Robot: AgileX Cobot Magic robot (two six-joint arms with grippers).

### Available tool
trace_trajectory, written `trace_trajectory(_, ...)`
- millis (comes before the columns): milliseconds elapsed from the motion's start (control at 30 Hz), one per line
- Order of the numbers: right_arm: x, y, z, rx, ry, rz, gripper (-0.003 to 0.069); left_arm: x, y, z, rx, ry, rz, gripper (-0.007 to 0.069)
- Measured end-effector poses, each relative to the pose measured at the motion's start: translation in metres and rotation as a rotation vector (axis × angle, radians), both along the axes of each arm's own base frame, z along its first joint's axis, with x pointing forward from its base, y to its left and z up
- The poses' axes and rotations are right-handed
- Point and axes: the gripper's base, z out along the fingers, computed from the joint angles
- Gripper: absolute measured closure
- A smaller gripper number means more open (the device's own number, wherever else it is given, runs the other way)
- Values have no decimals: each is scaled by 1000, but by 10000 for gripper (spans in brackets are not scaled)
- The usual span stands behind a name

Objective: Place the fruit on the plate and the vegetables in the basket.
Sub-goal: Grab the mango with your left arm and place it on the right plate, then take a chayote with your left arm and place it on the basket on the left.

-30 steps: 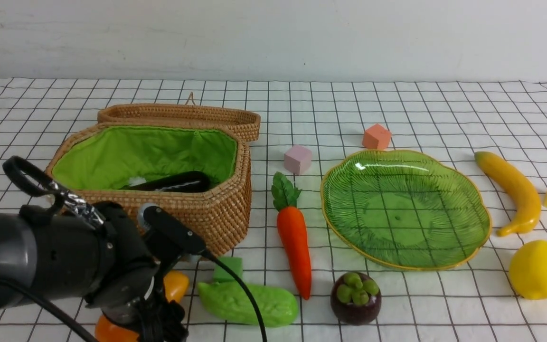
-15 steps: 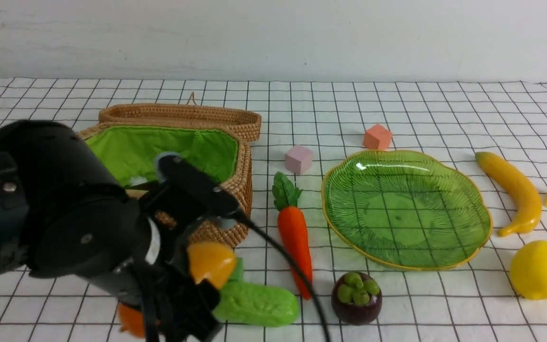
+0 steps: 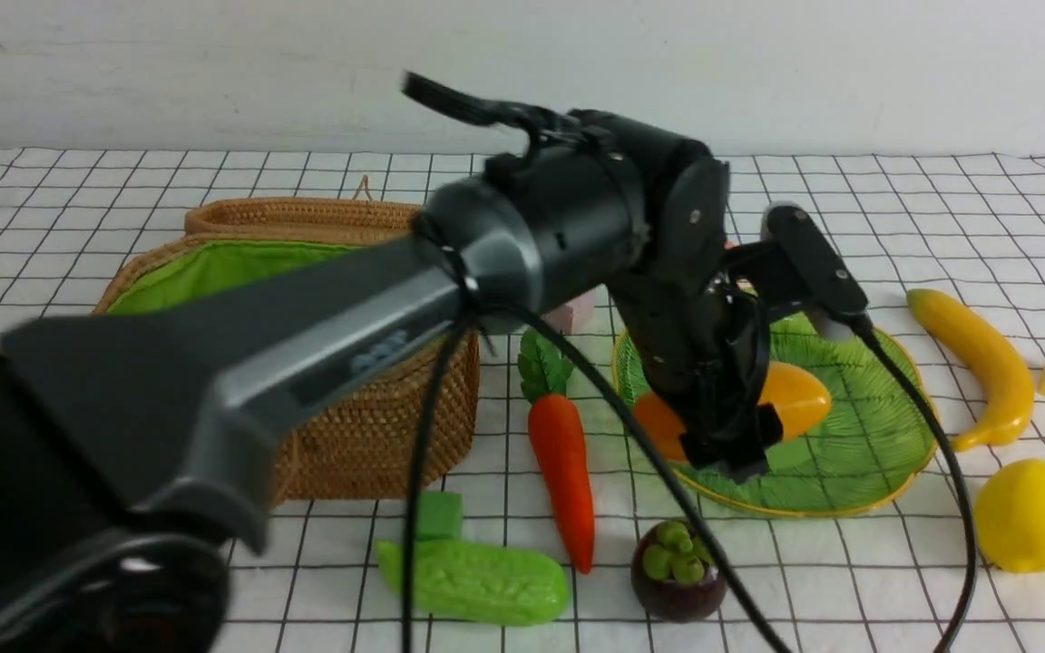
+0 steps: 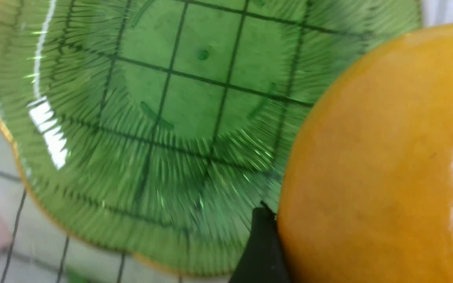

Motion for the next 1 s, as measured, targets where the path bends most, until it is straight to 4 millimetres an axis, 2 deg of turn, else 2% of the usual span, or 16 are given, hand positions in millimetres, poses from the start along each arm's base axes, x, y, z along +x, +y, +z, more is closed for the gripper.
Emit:
trace_trajectory(67,-2,1,-3,-5,33,12,624,18,-12,-25,43,20,0,64)
trace_trajectory(133,-3,1,-5,-10,58,21,624,33,-20,-40,27,21,25,64)
trace_trajectory(233,-4,1,-7,-22,84,29,623,48,-29,-53,-38,-28,62,64)
trace_trajectory(367,-5,1,-8,-28,97,33,623,58,-36,-56,-123,-110,78,53)
trace_trajectory(467,-5,1,-8,-28,97,33,623,61,-38,-53,-164,-146,81,-10)
trace_trajectory(567,-5,1,-8,-28,97,33,623,61,-38,-53,-170,-139,92,-44)
trace_trajectory(667,-5,1,-8,-28,97,33,620,59,-36,-50,-161,-116,105,-46)
trace_trajectory(767,-5,1,-8,-28,98,32,617,50,-28,-24,-177,-39,194,-28)
trace_trajectory(800,-5,1,-8,-28,98,32,616,49,-27,-21,-175,-37,194,-24)
trace_trajectory(833,-5,1,-8,-28,98,32,614,40,-19,-3,-177,13,250,11)
trace_trajectory(900,-5,1,-8,-28,99,33,613,22,0,35,-159,95,352,118)
trace_trajectory(933,-5,1,-8,-29,100,33,613,16,6,45,-149,120,391,157)
trace_trajectory(967,-5,1,-9,-30,101,33,613,3,20,76,-176,123,445,266)
trace_trajectory(1000,-5,1,-8,-29,101,34,613,-5,28,93,-200,123,479,337)
